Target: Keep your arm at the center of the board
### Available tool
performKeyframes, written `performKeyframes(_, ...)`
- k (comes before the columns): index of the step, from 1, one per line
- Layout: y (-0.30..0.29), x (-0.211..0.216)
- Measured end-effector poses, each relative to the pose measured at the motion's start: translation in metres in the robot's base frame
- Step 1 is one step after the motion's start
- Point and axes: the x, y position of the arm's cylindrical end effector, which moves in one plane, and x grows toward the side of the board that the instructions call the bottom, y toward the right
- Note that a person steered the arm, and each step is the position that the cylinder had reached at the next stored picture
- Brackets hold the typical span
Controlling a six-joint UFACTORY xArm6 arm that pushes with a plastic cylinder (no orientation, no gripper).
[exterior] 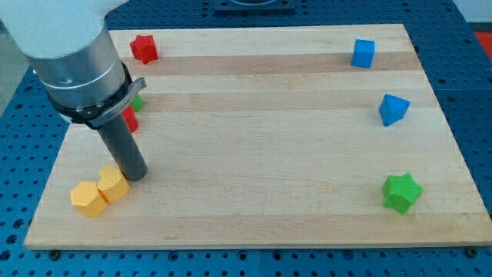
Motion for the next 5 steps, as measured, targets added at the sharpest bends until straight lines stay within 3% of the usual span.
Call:
performKeyframes(3, 0.047, -0.019)
performKeyframes(5, 0.072, -0.074)
